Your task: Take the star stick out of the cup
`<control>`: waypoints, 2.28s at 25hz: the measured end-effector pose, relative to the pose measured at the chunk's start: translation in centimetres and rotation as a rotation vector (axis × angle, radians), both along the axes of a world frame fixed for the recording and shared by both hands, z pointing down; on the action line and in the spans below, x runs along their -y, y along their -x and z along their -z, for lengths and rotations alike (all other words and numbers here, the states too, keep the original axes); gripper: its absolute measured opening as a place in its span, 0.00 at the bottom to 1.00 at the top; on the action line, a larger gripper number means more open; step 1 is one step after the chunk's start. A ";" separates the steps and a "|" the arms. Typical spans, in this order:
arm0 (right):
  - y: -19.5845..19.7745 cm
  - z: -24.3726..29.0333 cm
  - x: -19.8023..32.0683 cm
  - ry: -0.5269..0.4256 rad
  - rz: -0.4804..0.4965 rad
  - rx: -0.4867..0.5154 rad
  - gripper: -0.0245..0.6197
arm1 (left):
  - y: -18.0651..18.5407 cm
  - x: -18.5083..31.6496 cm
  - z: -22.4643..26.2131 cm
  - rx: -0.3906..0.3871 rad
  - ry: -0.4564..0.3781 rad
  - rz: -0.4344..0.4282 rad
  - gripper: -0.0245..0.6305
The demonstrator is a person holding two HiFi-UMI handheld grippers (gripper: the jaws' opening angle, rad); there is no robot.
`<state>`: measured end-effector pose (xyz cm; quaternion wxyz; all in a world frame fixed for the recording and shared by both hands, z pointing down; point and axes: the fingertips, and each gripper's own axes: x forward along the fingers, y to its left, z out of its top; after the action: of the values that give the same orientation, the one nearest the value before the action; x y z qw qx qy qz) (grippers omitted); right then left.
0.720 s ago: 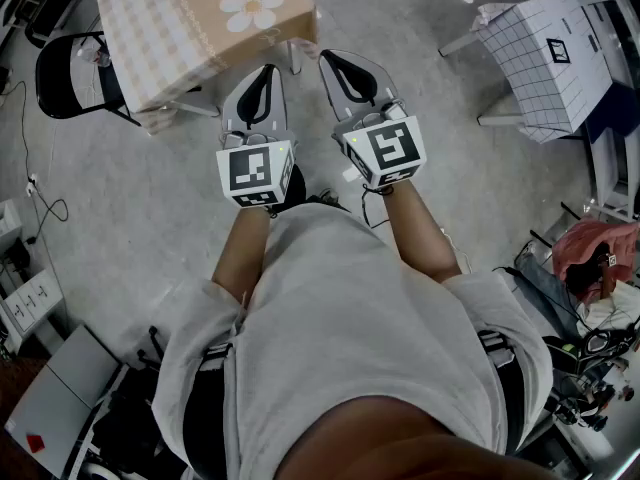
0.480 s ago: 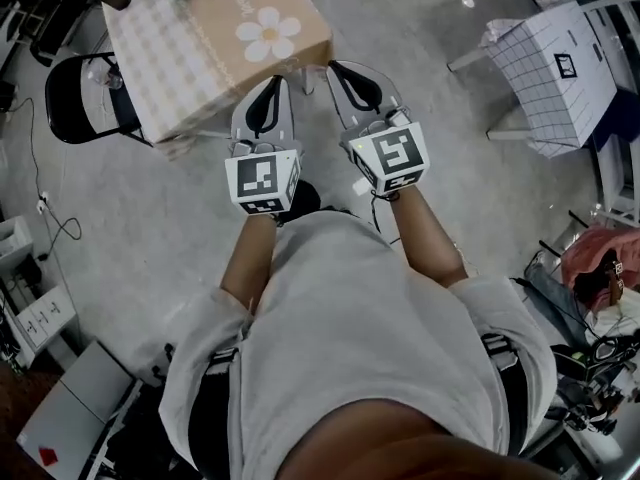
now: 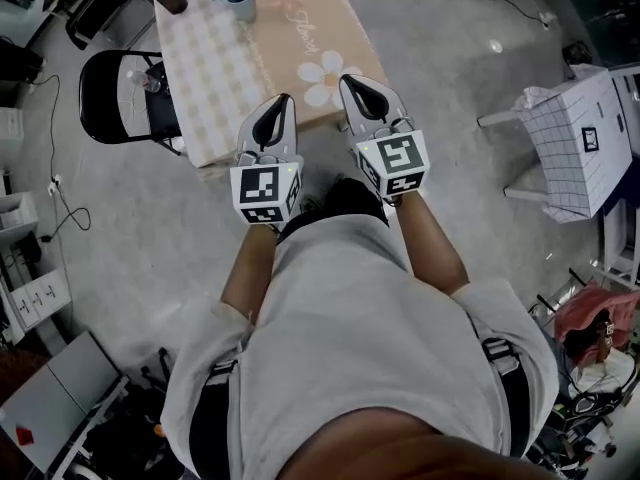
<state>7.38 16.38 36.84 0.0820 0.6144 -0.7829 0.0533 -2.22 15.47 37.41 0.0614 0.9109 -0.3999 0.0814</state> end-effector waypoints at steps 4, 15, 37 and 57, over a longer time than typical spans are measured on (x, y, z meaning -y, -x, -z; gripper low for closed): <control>1.9 -1.2 1.9 0.004 0.062 -0.011 0.04 | 2.4 1.0 -1.3 0.004 0.007 0.068 0.04; -2.4 -5.7 19.4 0.092 0.230 0.021 0.04 | -1.9 17.6 -5.3 0.065 0.091 0.201 0.04; -1.4 -13.9 33.7 0.269 0.495 0.047 0.04 | 0.8 31.7 -11.7 0.074 0.282 0.405 0.46; -5.2 -9.8 30.2 0.261 0.266 -0.031 0.04 | 1.7 37.0 -8.3 -0.125 0.156 0.341 0.18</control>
<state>12.58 -13.78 46.60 0.1795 0.4906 -0.8422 0.1334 -3.92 -21.49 45.67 0.1694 0.8256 -0.5364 0.0441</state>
